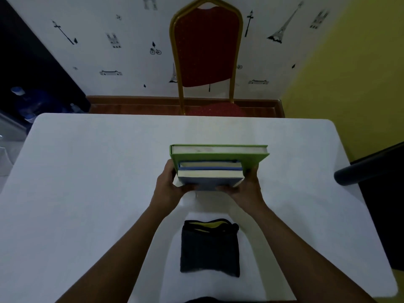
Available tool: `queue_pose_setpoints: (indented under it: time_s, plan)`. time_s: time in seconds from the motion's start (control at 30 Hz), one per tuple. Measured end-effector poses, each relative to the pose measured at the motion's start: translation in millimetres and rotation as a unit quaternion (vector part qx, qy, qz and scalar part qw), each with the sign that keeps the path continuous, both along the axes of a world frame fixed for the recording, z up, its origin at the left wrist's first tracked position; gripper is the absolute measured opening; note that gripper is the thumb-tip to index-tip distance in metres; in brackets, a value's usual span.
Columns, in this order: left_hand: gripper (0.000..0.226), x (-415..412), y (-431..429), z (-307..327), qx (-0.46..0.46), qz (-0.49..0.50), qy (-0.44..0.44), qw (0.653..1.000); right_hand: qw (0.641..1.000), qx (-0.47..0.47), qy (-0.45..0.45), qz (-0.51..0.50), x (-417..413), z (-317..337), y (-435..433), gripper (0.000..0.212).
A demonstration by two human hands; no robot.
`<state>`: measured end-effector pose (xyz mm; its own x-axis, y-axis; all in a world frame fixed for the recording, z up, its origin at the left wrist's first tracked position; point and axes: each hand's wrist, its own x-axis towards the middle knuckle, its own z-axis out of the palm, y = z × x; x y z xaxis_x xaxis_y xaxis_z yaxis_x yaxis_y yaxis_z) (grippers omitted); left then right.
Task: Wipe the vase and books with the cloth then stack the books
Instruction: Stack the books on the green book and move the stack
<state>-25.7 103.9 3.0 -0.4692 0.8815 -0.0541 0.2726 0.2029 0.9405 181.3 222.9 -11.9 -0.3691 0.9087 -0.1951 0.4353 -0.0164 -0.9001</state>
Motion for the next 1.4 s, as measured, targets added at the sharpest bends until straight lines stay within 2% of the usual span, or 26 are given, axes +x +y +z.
queue_pose_setpoints:
  time_s: [0.3,0.5,0.63,0.77,0.83,1.13,1.27,1.4]
  plan:
    - [0.068,-4,-1,-15,-0.031,-0.034,0.03,0.998,0.999,-0.05,-0.014,-0.015,-1,-9,2,0.088]
    - [0.068,4,11,-2,-0.035,-0.031,-0.006,0.999,0.997,-0.069,-0.002,-0.028,13,4,15,0.091]
    - [0.071,26,35,23,-0.071,-0.037,-0.056,0.995,0.991,-0.107,0.037,-0.071,40,19,17,0.083]
    - [0.06,65,58,29,-0.118,-0.007,-0.099,0.988,0.979,-0.149,0.062,-0.123,79,21,15,0.059]
    - [0.054,87,65,24,-0.145,-0.019,-0.105,0.984,0.975,-0.166,0.059,-0.138,104,16,13,0.054]
    - [0.041,202,82,-15,-0.244,-0.069,-0.091,0.963,0.962,-0.203,0.007,-0.184,223,-7,26,0.064]
    - [0.047,237,105,-30,-0.282,-0.086,-0.105,0.95,0.962,-0.198,-0.012,-0.188,262,-10,46,0.057]
    - [0.054,264,125,-40,-0.299,-0.085,-0.112,0.944,0.962,-0.196,-0.041,-0.184,287,-14,73,0.075]
